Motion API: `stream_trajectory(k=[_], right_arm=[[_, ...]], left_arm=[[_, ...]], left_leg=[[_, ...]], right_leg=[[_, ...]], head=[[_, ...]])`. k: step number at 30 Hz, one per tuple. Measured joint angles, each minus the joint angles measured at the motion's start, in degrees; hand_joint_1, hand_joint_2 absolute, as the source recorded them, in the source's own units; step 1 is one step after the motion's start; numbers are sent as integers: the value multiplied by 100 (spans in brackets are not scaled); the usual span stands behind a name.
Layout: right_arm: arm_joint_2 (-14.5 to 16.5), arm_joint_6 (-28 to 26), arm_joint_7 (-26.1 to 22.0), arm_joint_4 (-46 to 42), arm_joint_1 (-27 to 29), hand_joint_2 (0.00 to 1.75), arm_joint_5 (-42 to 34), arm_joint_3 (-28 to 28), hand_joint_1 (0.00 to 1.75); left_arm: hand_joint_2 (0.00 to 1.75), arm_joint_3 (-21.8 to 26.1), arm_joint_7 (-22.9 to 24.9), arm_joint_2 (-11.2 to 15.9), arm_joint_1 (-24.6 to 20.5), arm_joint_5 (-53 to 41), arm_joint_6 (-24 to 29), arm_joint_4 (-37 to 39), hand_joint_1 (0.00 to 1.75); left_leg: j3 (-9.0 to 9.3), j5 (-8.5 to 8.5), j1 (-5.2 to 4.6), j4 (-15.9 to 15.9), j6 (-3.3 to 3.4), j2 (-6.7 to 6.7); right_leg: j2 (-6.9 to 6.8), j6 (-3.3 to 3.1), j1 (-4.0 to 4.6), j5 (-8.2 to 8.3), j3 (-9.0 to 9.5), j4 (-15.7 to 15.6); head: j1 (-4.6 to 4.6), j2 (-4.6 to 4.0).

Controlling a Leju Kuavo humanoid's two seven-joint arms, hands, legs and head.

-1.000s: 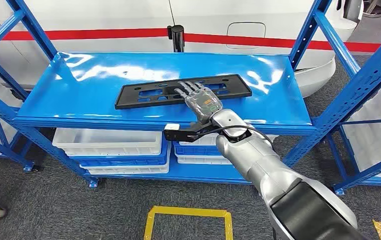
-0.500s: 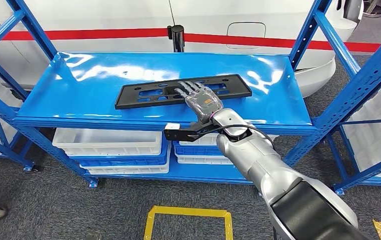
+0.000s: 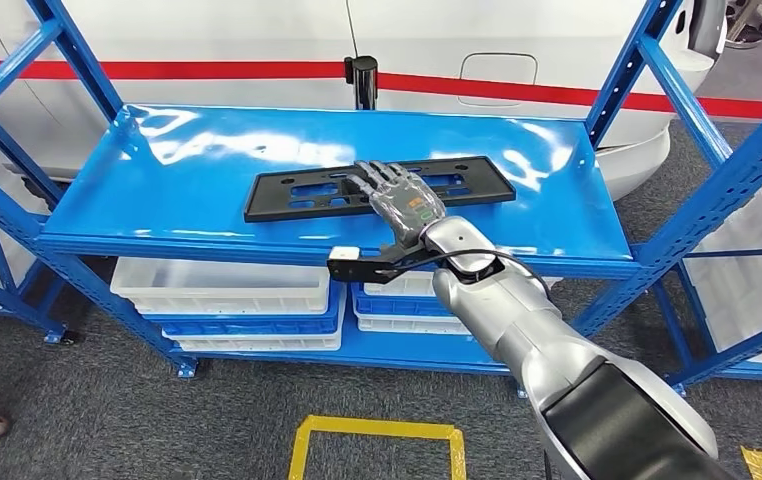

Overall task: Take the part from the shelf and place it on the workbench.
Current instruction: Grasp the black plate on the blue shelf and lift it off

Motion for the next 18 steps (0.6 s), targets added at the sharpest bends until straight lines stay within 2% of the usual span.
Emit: stream_trajectory(k=[2, 3, 4, 5, 6, 7, 8, 9, 11, 12, 14, 15, 17, 18], right_arm=[[-30, -1, -1, 5, 16, 175, -2, 4, 0], [-45, -2, -1, 11, 36, 175, -2, 7, 0], [-61, -3, -1, 16, 52, 175, -2, 9, 0], [-73, -4, -1, 21, 58, 175, -2, 10, 0], [-84, -5, -1, 25, 55, 175, -2, 10, 0], [-93, -7, -1, 27, 45, 175, -2, 10, 0], [-88, -8, -2, 28, 37, 175, -1, 12, 0], [-87, -9, -3, 30, 37, 175, -1, 13, 0], [-86, -12, -5, 34, 44, 175, 1, 15, 0], [-92, -13, -5, 35, 48, 175, 0, 15, 0], [-86, -15, -5, 34, 34, 175, -5, 15, 0], [-79, -15, -5, 34, 31, 175, -6, 15, 0], [-71, -14, -5, 36, 42, 175, -6, 16, 0], [-68, -14, -5, 36, 56, 175, -6, 17, 0]], left_arm=[[0, 1, -1, 0, -4, -2, -8, 0, 0], [0, 1, 2, -2, -4, -4, -11, 0, 0], [0, 1, 4, -4, -2, -6, -14, 0, 0], [0, 2, 6, -6, -1, -8, -14, 0, 0], [0, 2, 8, -7, -1, -9, -13, 0, 0], [0, 3, 8, -1, -2, -9, -12, 0, 0], [0, 4, 9, 6, -5, -10, -12, 0, 0], [0, 5, 9, 12, -9, -11, -11, 0, 0], [0, 6, 13, 17, -11, -13, -11, 0, 0], [0, 6, 15, 18, -12, -13, -10, 0, 0], [0, 9, 18, 21, -17, -10, -10, 0, 0], [0, 11, 19, 22, -21, -8, -11, 0, 0], [0, 18, 25, 23, -22, -2, -13, 0, 0], [0, 23, 28, 22, -18, 2, -14, 0, 0]], left_leg=[[16, -8, 5, -9, -3, -8], [26, -21, 10, -7, -19, -18], [42, -38, 22, -3, -44, -31], [66, -64, 44, 7, -83, -42], [89, -100, 61, 28, -135, -48], [97, -150, 64, 64, -198, -50], [102, -199, 61, 99, -256, -46], [102, -236, 54, 124, -302, -43], [116, -279, 75, 131, -359, -34], [128, -307, 102, 143, -381, -31], [20, -488, 132, 446, -397, -36], [-146, -642, 124, 788, -388, -47], [-650, -946, 72, 1648, -346, -65], [-868, -984, 39, 1941, -305, -68]], right_leg=[[4, 5, -34, -265, -433, 814], [3, 40, -58, -308, -570, 1035], [1, 97, -87, -250, -580, 1002], [-3, 172, -121, -97, -452, 703], [-20, 255, -159, 96, -241, 253], [-33, 308, -176, 246, -24, -160], [-32, 307, -187, 339, 131, -464], [-28, 264, -181, 357, 205, -592], [10, 106, -149, 302, 204, -568], [24, 47, -138, 278, 215, -549], [58, -45, -122, 237, 262, -541], [71, -82, -103, 215, 291, -542], [91, -147, -29, 172, 338, -541], [105, -178, 18, 149, 363, -541]], head=[[15, 1], [16, 0], [19, 0], [21, 0], [25, 0], [40, 1], [46, 1], [44, 1], [25, 1], [10, 1], [-7, 1], [-17, 1], [-25, 1], [-28, 1]])
